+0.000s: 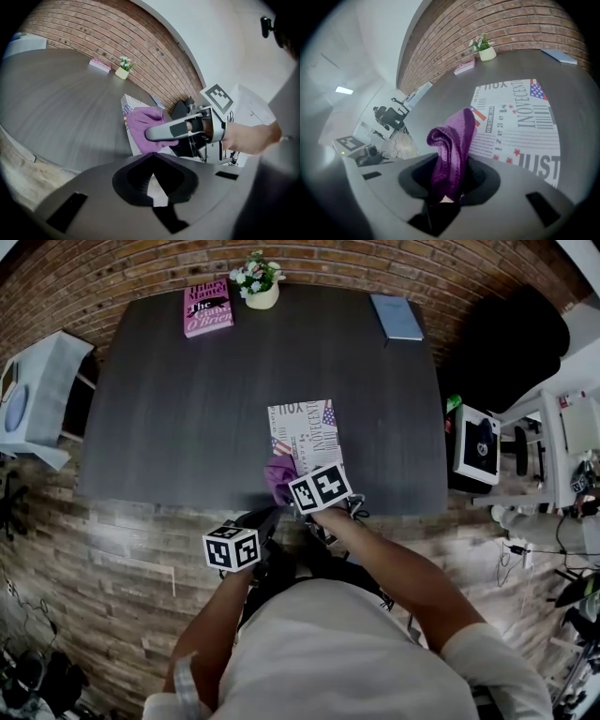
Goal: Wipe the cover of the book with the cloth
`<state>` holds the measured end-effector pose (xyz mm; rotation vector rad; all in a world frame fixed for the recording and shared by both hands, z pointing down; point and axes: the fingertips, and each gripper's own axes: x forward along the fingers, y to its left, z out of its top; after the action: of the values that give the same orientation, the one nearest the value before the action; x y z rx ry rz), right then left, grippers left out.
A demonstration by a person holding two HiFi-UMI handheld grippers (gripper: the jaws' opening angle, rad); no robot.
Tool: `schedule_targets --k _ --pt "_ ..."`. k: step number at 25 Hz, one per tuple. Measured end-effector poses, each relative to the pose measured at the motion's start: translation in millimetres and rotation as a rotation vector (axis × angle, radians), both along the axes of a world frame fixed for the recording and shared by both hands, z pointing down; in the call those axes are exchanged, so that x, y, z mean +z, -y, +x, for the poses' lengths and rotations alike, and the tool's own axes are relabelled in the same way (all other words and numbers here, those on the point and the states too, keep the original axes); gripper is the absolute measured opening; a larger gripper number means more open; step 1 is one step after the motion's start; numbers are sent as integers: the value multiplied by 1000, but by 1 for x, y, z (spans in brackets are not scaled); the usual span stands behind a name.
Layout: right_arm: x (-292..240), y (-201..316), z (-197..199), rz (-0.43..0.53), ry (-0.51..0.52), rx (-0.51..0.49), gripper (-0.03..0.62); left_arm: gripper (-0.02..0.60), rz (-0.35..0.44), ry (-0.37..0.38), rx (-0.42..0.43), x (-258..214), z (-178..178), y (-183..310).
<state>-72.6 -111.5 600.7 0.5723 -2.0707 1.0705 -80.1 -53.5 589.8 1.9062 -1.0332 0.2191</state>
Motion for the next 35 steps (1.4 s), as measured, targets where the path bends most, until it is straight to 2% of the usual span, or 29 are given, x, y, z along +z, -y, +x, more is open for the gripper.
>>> schedule_targets --k 11,15,22,29,31,35 --pt "3 2 20 4 0 14 129 6 -7 -4 11 1 6 6" --pt "3 7 37 24 -22 12 130 6 1 -13 12 -1 10 11" --pt "5 9 72 23 -33 64 132 6 5 -17 35 -4 19 12" --pt "4 11 103 32 -63 98 132 6 21 -161 46 -20 37 19" --pt "4 12 109 31 -70 108 132 6 21 -155 56 -20 42 21" --pt "4 15 114 26 -71 117 132 6 14 -72 83 -7 49 29"
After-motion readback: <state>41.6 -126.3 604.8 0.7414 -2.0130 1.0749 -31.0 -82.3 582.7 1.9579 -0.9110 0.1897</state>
